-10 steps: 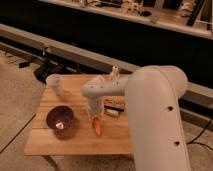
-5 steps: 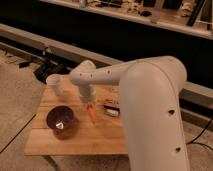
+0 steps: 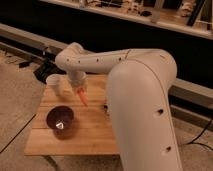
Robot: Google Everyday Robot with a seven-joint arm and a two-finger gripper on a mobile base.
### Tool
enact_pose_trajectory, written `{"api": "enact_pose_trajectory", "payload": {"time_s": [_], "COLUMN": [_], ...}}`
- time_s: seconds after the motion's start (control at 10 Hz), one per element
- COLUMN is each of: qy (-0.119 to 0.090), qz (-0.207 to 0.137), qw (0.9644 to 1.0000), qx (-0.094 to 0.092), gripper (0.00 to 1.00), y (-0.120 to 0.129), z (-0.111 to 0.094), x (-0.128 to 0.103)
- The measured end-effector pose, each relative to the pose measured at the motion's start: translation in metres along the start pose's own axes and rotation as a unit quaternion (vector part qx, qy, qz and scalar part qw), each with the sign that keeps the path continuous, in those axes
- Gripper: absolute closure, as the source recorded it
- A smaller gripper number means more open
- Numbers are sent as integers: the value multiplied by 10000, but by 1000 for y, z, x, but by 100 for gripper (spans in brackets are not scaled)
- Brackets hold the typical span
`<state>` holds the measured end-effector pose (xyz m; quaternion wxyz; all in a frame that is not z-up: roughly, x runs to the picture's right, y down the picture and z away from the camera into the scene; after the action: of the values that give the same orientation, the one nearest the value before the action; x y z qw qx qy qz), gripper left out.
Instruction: Place the pepper in the ceramic cup
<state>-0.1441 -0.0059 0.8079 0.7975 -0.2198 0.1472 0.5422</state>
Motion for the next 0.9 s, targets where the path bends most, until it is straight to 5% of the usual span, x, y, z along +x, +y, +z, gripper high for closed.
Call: {"api": "enact_pose_trajectory", "payload": {"time_s": [0.5,0.8,0.9], "qy": [-775,-1171,-1365], "qz": [-516,-838,-1043], "qw": [9948,9872,9820], "qx": [-406,-686,-783], "gripper": [100,100,100], "y": [27,43,52], "z": [-13,-22,-32], "x": [-80,-110,-121]}}
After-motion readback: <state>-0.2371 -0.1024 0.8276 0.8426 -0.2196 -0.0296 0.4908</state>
